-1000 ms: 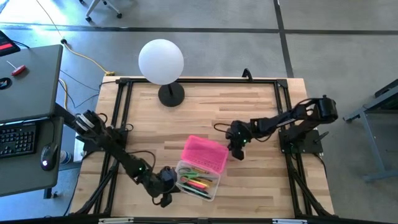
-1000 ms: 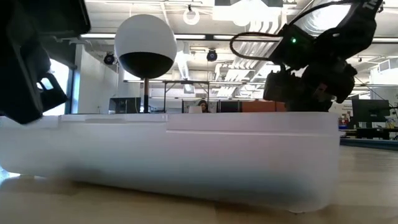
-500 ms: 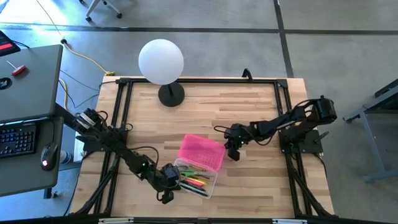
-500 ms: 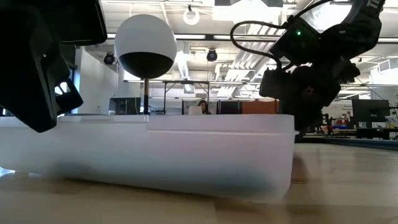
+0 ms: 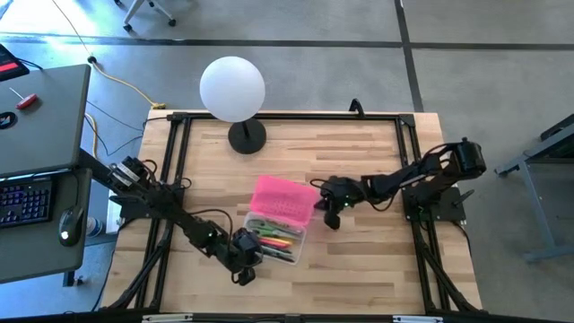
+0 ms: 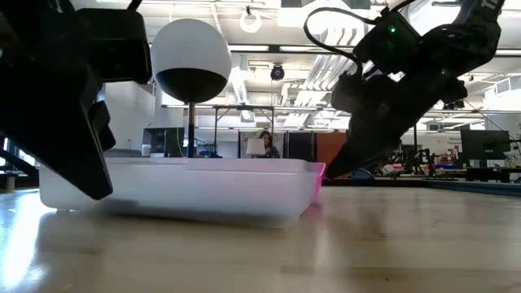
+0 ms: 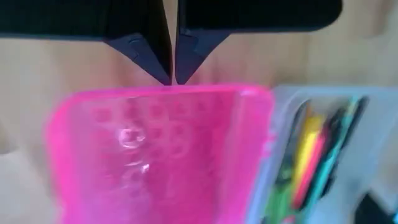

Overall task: Pick & place school supplies into a supply box
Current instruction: Close the pink supply box

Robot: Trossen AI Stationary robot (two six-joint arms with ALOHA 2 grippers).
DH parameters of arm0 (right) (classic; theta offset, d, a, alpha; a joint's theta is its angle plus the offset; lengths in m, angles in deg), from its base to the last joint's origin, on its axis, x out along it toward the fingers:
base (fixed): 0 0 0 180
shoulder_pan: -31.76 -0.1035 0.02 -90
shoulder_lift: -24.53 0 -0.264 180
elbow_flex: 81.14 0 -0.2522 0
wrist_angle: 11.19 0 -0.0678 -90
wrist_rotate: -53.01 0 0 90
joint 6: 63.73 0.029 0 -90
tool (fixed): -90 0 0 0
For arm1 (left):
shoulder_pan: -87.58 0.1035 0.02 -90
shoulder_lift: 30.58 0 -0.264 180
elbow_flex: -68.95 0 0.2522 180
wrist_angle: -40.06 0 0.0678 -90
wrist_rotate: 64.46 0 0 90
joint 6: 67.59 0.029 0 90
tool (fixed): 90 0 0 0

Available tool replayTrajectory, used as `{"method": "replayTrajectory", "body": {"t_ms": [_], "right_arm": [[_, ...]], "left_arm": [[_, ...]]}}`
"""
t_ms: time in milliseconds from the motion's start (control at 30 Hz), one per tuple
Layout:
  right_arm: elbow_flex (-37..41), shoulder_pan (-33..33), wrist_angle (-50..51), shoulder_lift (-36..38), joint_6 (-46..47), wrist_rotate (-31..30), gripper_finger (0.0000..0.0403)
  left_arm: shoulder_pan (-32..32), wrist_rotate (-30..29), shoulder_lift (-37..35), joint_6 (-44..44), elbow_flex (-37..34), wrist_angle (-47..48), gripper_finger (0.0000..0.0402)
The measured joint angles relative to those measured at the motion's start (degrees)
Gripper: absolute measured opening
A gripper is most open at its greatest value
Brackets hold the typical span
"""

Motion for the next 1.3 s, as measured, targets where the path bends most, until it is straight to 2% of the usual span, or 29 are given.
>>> {"method": "replayTrajectory", "body": {"t_ms": [200, 367, 433, 533, 667, 767, 900, 1000, 1167, 1300], "right_arm": [[-0.04, 0.56, -2.94, -0.35, -1.84, -6.30, 0.0000], [-0.04, 2.61, 0.75, -0.39, -3.74, -22.35, 0.0000], [-0.04, 4.41, 0.75, -0.39, -4.19, -24.93, 0.0000], [-0.04, 9.55, -0.06, -0.68, -4.58, -20.90, 0.0000], [-0.09, 16.35, -6.14, -3.54, -3.91, -7.54, 0.0000], [-1.31, 17.69, -8.61, -7.50, -3.97, 0.08, 0.0000], [-4.24, 17.29, -9.24, -13.53, -3.90, 5.94, 0.0000], [-5.57, 16.40, -10.20, -16.13, -3.86, 6.60, 0.0000], [-5.91, 16.27, -10.99, -15.73, -3.18, 11.82, 0.0000], [-5.55, 16.20, -12.95, -14.04, -2.67, 16.50, 0.0000]], "left_arm": [[1.86, 1.39, -0.04, -0.03, 0.01, 2.09, 0.0010], [3.05, 3.05, -0.07, -0.22, 0.02, 2.15, 0.0025], [2.99, 3.13, -0.07, -0.20, 0.02, 2.18, 0.0034], [2.92, 3.39, -0.07, -0.17, 0.02, 2.46, 0.0030], [2.92, 3.40, -0.09, -0.20, 0.02, 4.14, 0.0010], [2.92, 3.40, -0.11, -0.40, 0.02, 4.67, 0.0016], [3.39, 3.40, -0.13, -0.63, 0.07, 5.07, 0.0037], [4.12, 3.35, -0.13, -0.73, 0.07, 5.21, 0.0030], [5.44, 3.71, -0.24, -0.37, 0.24, 6.91, 0.0010], [5.78, 4.27, -0.28, -0.29, 0.27, 7.75, 0.0033]]}}
